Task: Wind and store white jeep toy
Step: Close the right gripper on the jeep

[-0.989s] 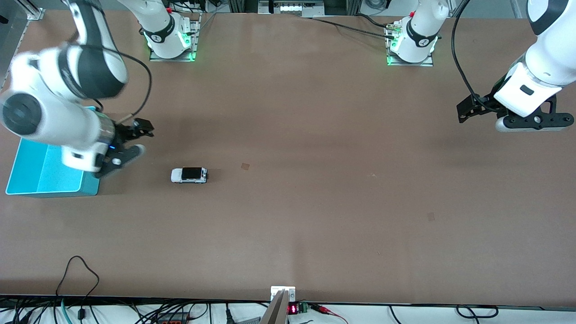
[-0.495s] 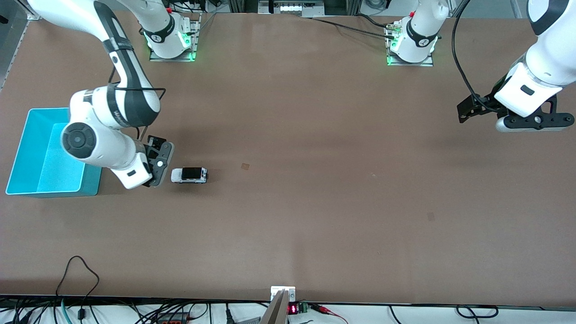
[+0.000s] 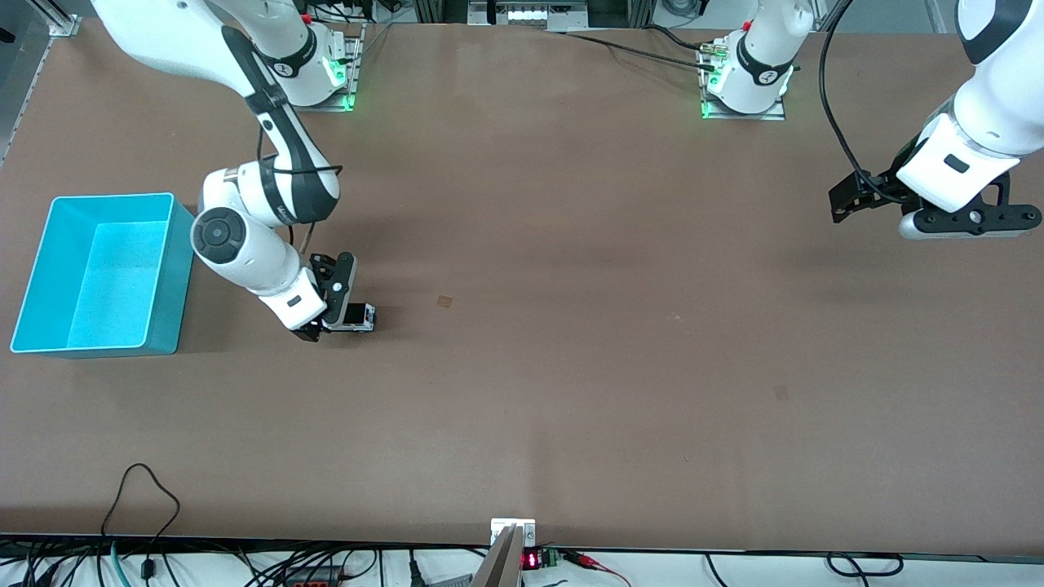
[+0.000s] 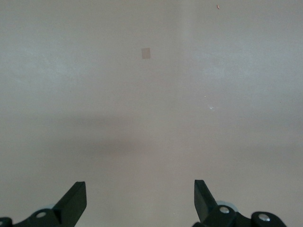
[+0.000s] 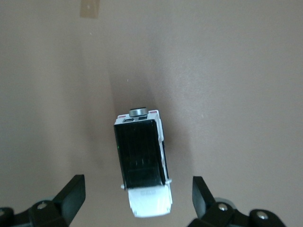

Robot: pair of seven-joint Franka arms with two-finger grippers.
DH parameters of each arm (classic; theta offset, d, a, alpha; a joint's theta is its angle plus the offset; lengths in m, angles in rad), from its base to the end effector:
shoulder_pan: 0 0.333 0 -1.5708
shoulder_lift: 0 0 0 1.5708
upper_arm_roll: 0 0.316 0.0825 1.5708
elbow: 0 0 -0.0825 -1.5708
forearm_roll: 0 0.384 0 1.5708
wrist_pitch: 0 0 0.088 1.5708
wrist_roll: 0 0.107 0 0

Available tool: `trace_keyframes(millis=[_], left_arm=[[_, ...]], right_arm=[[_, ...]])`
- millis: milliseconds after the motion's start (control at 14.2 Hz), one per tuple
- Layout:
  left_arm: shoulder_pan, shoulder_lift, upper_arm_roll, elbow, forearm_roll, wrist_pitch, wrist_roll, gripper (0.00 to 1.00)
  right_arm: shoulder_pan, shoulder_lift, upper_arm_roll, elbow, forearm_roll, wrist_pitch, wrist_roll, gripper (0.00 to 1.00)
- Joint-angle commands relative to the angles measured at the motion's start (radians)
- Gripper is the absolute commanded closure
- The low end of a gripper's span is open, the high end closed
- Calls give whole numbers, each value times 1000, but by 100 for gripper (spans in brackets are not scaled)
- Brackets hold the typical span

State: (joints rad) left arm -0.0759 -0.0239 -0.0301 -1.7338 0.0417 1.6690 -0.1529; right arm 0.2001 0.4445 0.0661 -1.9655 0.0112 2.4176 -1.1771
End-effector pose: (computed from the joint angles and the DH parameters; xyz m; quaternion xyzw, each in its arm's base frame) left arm 0.5475 -0.0543 0.5689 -0.9993 -0.0210 0.0176 0.0235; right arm 0.5958 0.1610 0.2464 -0.7555 -0.6549 -0.0117 0.0142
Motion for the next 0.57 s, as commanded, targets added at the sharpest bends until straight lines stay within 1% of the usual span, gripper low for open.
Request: trace_keyframes(millis=[0, 283, 495], left_arm=[[4, -18, -7, -12, 18, -8, 12, 0], [4, -18, -7, -15, 17, -12, 15, 0], [4, -18, -7, -13, 17, -18, 18, 0]], right_arm=[[-4, 23, 1, -9, 12, 50, -27, 0], [-5, 65, 1, -10, 12, 115, -26, 0], [-7, 74, 1, -19, 12, 140, -26, 0]])
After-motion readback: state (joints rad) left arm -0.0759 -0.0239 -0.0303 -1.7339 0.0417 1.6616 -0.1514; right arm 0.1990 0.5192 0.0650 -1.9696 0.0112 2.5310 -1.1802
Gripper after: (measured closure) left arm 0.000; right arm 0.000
